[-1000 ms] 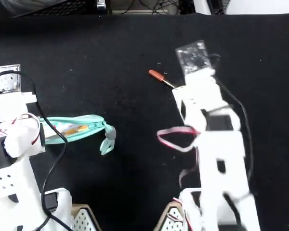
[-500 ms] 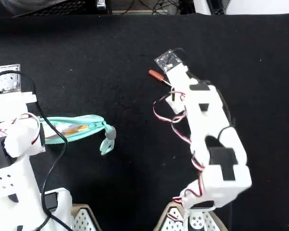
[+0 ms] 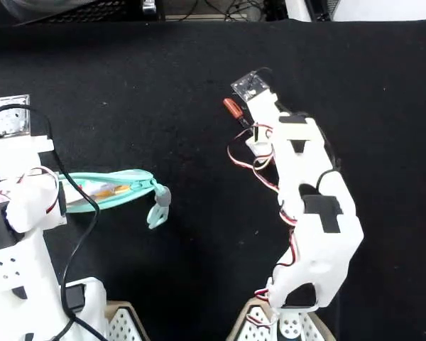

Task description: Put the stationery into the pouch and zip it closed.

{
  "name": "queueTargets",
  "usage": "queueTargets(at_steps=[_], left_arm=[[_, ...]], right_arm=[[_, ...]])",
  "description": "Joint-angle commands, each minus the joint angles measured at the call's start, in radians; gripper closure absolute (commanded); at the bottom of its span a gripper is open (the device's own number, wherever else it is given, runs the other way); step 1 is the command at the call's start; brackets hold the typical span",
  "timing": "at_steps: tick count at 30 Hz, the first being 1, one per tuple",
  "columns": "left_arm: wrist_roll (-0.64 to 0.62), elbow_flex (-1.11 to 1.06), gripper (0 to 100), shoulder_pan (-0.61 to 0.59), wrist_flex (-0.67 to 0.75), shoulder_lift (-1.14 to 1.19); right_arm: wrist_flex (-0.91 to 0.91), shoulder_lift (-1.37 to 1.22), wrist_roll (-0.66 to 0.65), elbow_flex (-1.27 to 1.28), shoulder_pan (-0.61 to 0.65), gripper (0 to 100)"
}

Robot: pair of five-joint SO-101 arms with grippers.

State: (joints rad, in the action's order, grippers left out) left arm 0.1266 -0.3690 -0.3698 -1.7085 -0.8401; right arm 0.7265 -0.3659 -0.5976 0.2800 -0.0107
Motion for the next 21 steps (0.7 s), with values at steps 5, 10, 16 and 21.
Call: queueTargets(at_steps=[5,10,16,21], left_arm=[[0.008,-0.002,97,0.016,0.017,0.014],[0.008,-0.002,97,0.016,0.017,0.014],[0.008,-0.002,97,0.016,0.017,0.014],[0.008,-0.002,97,0.016,0.017,0.014]], right_arm=[[0.216,0.202,-0.006,0.024,-0.018,98.7],[0.287,0.489,-0.006,0.219,-0.015,98.7],[0.287,0.759,-0.058,0.539,-0.017,96.9],[0.295,0.808,-0.155,0.641,-0.02,84.2]])
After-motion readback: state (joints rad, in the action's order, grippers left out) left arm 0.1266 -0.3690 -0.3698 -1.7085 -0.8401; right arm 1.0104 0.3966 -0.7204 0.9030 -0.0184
